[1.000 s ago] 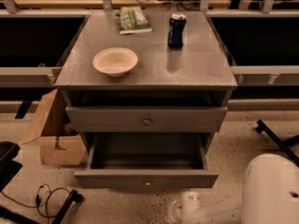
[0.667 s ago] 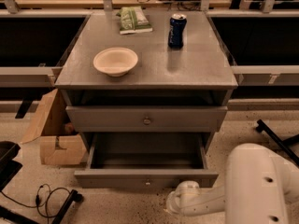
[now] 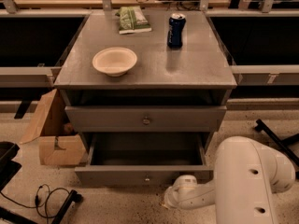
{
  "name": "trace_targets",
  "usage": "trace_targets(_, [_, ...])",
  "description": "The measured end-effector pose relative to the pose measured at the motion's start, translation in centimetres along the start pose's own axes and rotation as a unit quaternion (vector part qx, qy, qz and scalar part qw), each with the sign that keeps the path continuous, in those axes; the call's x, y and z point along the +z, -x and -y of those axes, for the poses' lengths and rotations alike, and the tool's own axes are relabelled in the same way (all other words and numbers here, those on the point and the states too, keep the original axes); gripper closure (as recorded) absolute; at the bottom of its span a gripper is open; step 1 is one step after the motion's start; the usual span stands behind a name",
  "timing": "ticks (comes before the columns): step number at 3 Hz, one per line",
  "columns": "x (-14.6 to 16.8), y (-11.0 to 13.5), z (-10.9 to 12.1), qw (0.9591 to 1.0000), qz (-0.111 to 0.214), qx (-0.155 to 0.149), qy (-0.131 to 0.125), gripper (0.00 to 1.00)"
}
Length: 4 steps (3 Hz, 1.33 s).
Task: Close middle drawer
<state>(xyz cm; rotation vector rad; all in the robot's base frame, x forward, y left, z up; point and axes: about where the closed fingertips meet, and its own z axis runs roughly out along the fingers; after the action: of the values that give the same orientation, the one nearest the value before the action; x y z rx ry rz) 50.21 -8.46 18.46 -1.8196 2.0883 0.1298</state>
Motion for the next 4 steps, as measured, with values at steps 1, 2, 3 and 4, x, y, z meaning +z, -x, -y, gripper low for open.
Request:
trace_targets(1, [-2.1, 0.0, -0.9, 0.9995, -0.029, 0.008, 0.01, 1.0])
trace_targets(2, [-5.8, -0.4, 1.6, 0.998, -0.061, -0.012, -0.01, 1.0])
trace_targets(3, [-7.0, -1.2, 2.7, 0.997, -0.069, -0.026, -0.022, 1.0])
trace_targets(4, [-7.0, -1.4, 3.1, 0.997, -0.066, -0.027, -0.028, 1.0])
